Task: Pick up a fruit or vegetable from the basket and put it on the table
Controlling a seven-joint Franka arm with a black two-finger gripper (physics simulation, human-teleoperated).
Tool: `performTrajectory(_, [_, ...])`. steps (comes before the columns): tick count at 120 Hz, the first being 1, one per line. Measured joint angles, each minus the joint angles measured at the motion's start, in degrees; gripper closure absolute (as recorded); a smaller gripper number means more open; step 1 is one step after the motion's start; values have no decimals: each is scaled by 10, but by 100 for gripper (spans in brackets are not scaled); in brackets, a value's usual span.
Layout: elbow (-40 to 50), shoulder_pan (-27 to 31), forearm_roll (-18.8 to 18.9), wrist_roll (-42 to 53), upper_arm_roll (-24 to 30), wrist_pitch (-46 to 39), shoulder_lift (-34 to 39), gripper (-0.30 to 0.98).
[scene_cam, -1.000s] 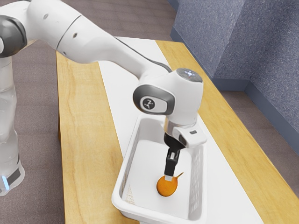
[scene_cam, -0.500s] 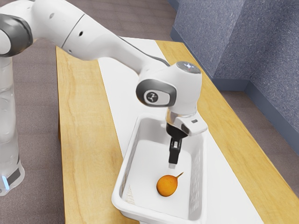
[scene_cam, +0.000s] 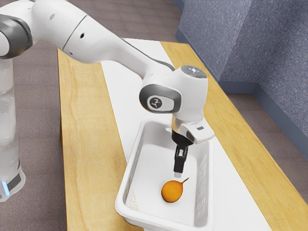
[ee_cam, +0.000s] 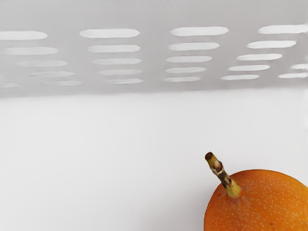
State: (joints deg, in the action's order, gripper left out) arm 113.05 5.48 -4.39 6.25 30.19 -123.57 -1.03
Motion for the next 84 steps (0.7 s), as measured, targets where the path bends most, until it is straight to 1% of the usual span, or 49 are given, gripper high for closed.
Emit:
performTrajectory(39, [3, -39, 2, 2, 0, -14, -9, 0])
performTrajectory(84, [8, -10, 3, 4, 3, -31, -10, 0])
